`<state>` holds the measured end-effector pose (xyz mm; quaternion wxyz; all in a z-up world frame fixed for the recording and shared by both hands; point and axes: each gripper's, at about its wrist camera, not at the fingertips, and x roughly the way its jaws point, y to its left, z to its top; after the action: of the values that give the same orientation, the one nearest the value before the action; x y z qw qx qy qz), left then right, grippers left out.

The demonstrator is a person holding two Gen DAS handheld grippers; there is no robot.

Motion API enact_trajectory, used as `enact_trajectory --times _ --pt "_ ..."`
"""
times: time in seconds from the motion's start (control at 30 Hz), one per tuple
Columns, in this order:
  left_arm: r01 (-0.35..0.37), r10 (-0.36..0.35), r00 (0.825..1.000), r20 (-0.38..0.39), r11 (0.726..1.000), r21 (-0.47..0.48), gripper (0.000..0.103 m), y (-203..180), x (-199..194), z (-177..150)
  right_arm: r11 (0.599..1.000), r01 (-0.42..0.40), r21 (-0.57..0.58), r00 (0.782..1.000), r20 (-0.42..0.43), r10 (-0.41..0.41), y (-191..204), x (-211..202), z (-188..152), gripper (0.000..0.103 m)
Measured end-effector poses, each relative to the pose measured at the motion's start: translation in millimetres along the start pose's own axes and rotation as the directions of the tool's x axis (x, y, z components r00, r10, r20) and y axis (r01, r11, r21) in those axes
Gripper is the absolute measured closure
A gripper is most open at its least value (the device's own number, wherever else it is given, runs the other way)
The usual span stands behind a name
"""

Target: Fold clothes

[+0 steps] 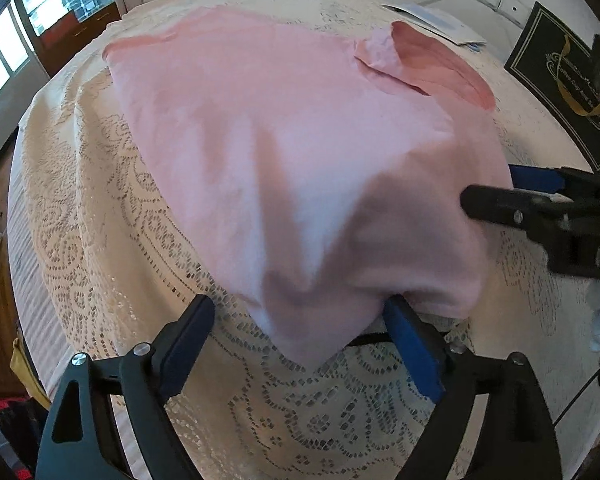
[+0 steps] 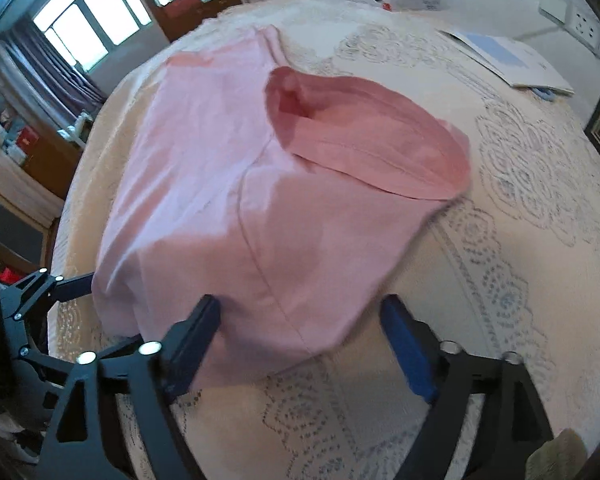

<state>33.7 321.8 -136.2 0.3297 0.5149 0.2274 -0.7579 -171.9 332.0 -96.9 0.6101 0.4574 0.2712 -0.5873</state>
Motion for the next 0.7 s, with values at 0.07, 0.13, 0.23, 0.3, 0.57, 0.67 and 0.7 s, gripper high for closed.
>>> enact_trajectory --times 0.07,0.13,0.23,0.3,0.57,0.67,0.7 --pt "0.000 0.000 1.000 0.005 1.000 0.004 0.014 0 0 -1 1.000 -0.012 0.003 1.000 0.024 0.012 2 1 -3 0.000" --pt "0.003 -0.003 1.000 0.003 1.000 0.005 0.014 1 1 -2 1.000 -0.003 0.003 0.999 0.044 0.003 6 1 -8 0.000" --pt "0.007 -0.007 1.000 -0.006 1.000 0.012 0.021 0 -1 -3 0.996 0.081 -0.029 0.997 -0.006 -0.082 17 6 -1 0.015" --pt "0.014 -0.013 1.000 -0.014 0.999 0.030 0.037 -2 -4 -4 0.984 0.154 -0.085 0.987 -0.023 -0.157 26 6 1 0.044" --pt "0.052 -0.052 0.999 -0.003 0.993 0.104 0.072 -13 -5 -5 0.975 0.176 -0.139 0.983 -0.029 -0.182 36 10 1 0.058" --pt "0.098 -0.098 0.995 -0.005 0.987 0.124 0.095 -10 -11 0 0.977 0.163 -0.135 0.980 -0.091 -0.176 41 9 10 0.096" --pt "0.109 -0.111 0.994 0.008 0.986 0.124 0.095 -6 -16 2 0.980 0.153 -0.125 0.981 -0.098 -0.165 40 5 12 0.097"
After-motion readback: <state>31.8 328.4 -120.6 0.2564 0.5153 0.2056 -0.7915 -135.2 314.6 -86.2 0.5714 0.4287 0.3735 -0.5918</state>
